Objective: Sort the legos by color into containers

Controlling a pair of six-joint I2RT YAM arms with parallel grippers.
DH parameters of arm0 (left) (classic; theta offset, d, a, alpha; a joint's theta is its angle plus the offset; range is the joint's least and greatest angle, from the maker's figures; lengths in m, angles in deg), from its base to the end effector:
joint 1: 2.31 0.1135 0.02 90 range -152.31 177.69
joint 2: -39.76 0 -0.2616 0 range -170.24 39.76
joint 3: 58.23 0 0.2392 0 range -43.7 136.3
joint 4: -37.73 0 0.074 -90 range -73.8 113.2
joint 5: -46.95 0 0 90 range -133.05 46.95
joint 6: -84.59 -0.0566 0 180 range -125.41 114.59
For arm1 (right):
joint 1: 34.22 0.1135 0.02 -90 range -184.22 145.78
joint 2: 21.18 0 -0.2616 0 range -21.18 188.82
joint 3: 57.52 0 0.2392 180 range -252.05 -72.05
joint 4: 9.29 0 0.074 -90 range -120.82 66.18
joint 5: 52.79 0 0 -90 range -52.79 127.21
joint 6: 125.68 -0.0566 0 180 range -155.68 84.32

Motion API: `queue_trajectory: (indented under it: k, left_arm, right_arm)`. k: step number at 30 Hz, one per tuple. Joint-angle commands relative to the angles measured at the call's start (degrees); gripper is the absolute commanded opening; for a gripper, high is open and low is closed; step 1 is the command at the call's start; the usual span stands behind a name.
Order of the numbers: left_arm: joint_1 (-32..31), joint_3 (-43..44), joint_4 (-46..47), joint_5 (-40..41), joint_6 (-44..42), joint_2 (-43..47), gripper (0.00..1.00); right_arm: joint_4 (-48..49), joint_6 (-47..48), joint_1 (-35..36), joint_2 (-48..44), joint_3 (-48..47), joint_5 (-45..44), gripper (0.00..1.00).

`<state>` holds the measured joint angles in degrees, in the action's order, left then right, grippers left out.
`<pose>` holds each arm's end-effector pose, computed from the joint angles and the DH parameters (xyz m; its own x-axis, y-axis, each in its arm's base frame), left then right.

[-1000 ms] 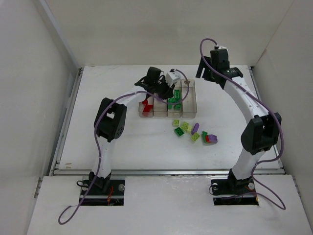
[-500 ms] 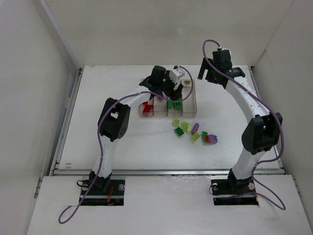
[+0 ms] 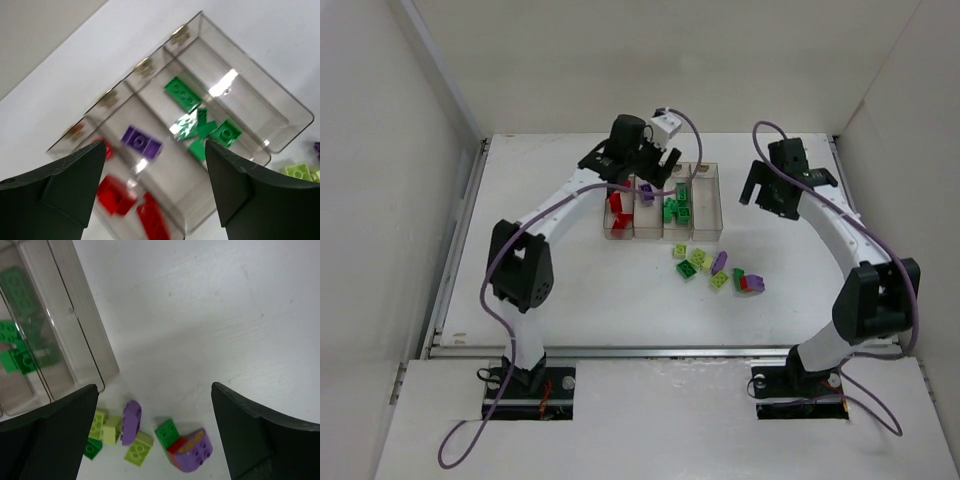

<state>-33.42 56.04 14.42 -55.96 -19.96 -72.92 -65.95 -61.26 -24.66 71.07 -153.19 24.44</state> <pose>0.4044 -0.2588 0.3137 -0.1355 0.3678 -0.9200 0.7391 0.6559 0.1534 0.3436 0.0452 0.2857 -0.7262 0.3047 -0.6163 0.3127 0.9447 0.0987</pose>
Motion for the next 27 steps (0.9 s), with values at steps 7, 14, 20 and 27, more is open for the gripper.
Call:
queue_trajectory:
  k: [7,14,20,27]
  left_arm:
    - [7.0,-21.9,-14.3,18.9,4.4,24.5,0.78]
    - [9.3,-40.1,-11.4,7.3,6.9,43.4,0.78]
    - [9.3,-44.3,-11.4,4.7,5.6,49.1,0.78]
    - [9.3,-44.8,-10.4,0.0,5.8,49.7,0.76]
  right_arm:
    - [-2.3,-9.7,0.4,-14.2,17.1,5.0,1.00]
    - [-3.7,-20.3,0.4,-19.8,25.8,8.5,1.00]
    - [2.0,-21.2,0.4,-24.5,28.7,14.0,0.92]
    - [2.7,-0.6,22.5,-20.5,19.9,7.0,0.88]
